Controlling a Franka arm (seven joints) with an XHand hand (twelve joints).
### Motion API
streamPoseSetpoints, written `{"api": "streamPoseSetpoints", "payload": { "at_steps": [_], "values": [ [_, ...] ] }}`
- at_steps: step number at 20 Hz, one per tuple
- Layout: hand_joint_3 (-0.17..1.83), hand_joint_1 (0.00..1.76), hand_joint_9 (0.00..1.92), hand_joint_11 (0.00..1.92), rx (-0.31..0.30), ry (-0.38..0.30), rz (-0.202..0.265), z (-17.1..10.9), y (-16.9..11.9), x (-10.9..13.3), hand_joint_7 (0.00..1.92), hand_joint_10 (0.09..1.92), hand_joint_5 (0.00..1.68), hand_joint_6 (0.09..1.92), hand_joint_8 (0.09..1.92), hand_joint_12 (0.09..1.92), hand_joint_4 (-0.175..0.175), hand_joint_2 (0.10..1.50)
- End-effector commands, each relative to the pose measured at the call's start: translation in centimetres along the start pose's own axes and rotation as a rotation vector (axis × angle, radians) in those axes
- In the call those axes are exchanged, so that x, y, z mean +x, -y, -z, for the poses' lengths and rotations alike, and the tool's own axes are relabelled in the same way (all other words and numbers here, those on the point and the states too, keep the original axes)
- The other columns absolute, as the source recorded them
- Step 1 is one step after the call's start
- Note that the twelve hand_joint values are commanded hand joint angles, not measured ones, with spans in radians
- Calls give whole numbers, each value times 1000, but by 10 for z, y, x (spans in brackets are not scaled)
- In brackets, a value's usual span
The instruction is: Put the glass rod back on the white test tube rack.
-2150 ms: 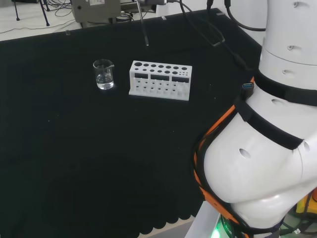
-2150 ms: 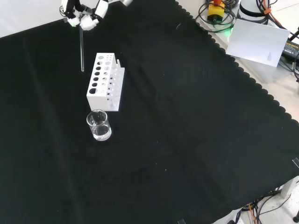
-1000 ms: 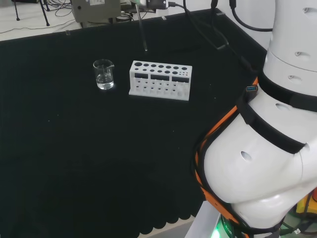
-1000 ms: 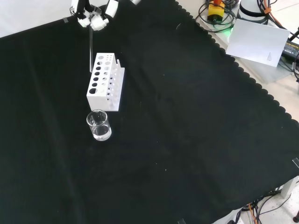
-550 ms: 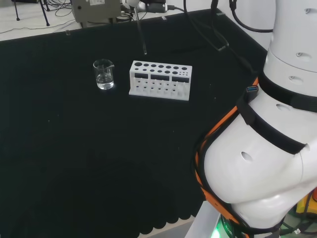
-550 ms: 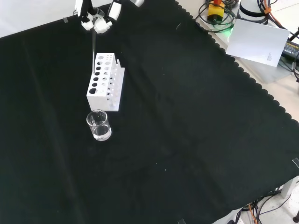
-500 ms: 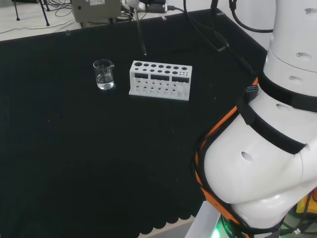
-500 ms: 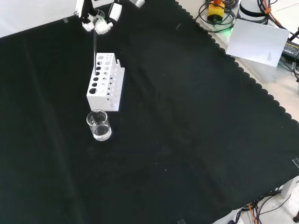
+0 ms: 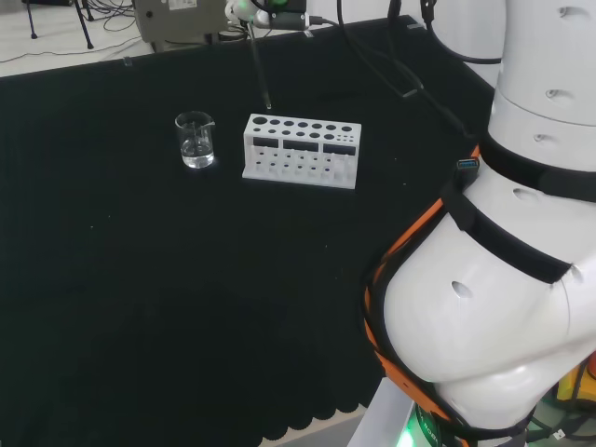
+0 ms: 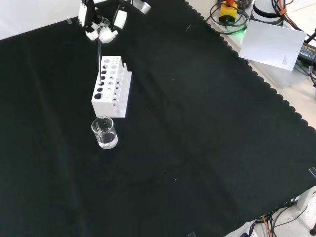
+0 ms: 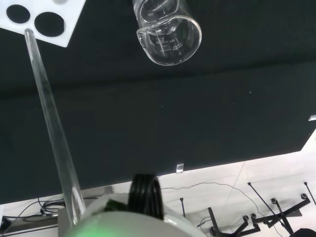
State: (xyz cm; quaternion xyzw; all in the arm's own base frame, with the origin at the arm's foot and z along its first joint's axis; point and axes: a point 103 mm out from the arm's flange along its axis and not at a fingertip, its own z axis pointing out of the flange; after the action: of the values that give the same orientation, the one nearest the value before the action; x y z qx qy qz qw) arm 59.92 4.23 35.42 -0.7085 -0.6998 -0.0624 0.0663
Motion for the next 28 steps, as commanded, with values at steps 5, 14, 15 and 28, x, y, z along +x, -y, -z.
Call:
{"api": "streamPoseSetpoints", "payload": {
  "at_steps": [5, 14, 15, 28],
  "values": [
    [730, 1303, 1651, 1626, 24, -13, 1, -12, -7, 0, 1116, 908, 1128, 672, 1267, 736, -175, 704],
    [730, 1303, 1651, 1627, 12, -20, -15, -6, -5, -14, 1116, 908, 1128, 671, 1267, 736, -175, 704],
    [730, 1303, 1651, 1627, 12, -18, -19, -6, -4, -17, 1116, 908, 1128, 671, 1267, 736, -175, 704],
    [729, 1303, 1652, 1627, 21, -2, -14, -12, -5, -10, 1116, 908, 1128, 670, 1267, 736, -175, 704]
  ]
}}
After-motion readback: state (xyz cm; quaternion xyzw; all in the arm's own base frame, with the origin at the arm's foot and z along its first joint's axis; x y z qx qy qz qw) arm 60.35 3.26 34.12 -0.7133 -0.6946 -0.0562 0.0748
